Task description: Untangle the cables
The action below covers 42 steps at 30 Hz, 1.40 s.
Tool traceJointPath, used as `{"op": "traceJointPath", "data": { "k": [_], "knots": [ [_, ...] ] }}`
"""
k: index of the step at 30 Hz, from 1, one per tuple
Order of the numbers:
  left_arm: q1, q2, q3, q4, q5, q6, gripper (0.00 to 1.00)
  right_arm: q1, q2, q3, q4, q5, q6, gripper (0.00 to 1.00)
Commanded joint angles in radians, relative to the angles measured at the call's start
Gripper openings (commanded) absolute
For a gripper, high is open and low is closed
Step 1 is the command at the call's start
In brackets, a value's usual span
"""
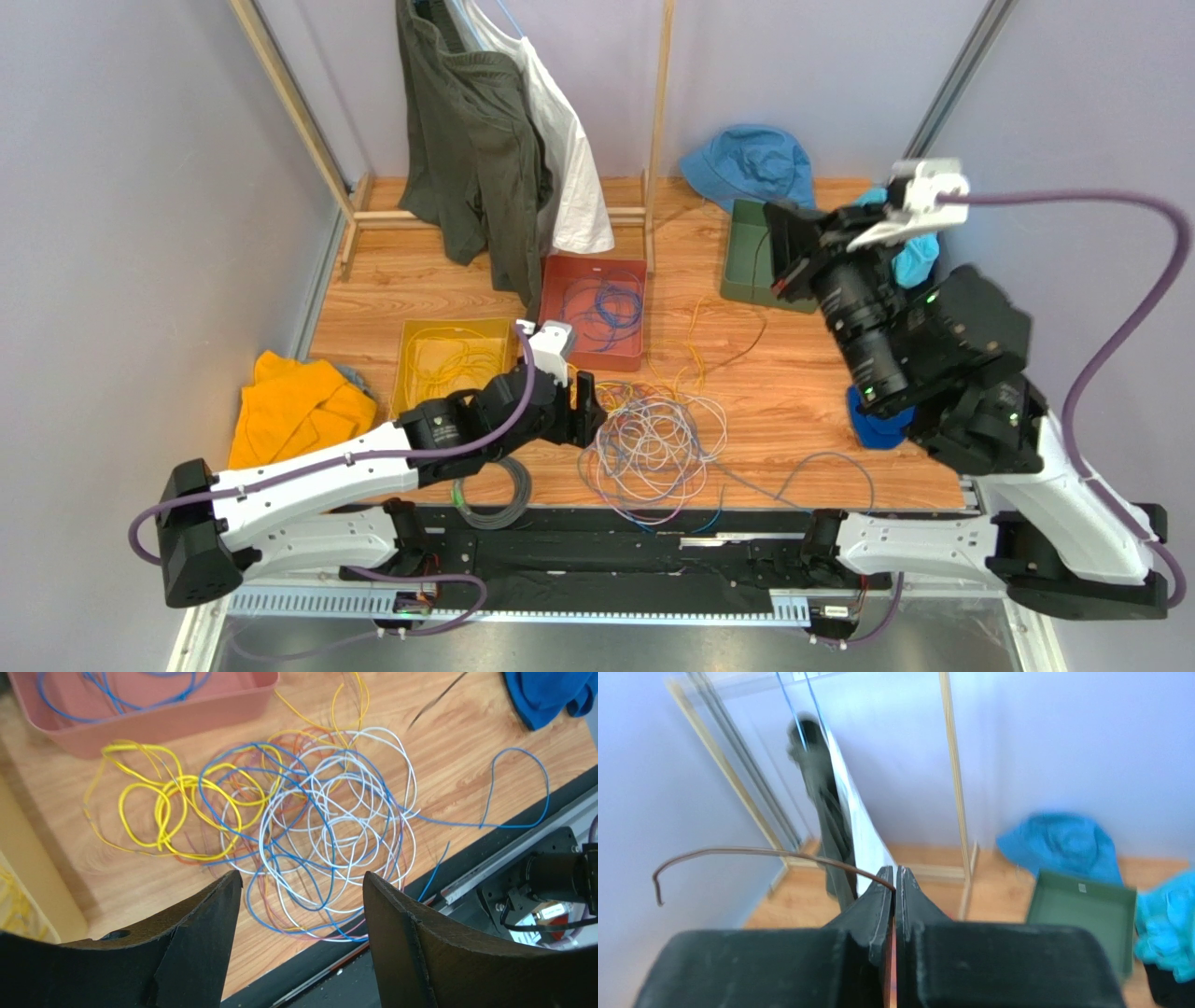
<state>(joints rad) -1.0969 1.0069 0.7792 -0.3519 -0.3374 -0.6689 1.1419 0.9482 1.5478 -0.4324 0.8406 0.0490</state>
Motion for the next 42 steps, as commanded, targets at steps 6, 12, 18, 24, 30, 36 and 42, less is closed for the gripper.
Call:
{"op": "traceJointPath", "data": {
  "k": [6,12,18,24,30,36,42],
  "knots": [
    [0.000,0.015,-0.164,0.433,0.143,-0.064,0.69,-0.005,0.221,0.463,-0.072,-0.021,-0.138,0.00],
    [-0.007,0.015,-0.244,0.488,0.213,-0.107,0.65,-0.172,0.250,0.364,-0.151,-0.039,-0.071,0.00],
    [-0.031,-0.138,-0.406,0.512,0.206,-0.153,0.65,-0.626,0.340,0.324,-0.260,-0.412,0.242,0.00],
    [-0.035,-0.373,-0.511,0.415,0.181,-0.208,0.64,-0.749,0.552,0.460,-0.224,-0.428,0.281,0.00],
    [-0.037,-0.524,-0.580,0.315,0.161,-0.268,0.64,-0.826,0.750,0.639,-0.169,-0.376,0.273,0.00],
    [-0.037,-0.557,-0.617,0.306,0.167,-0.297,0.64,-0.878,0.891,0.759,-0.103,-0.360,0.276,0.00],
    [-0.037,-0.518,-0.643,0.350,0.192,-0.297,0.64,-0.942,0.983,0.856,-0.066,-0.321,0.256,0.00]
  ]
}}
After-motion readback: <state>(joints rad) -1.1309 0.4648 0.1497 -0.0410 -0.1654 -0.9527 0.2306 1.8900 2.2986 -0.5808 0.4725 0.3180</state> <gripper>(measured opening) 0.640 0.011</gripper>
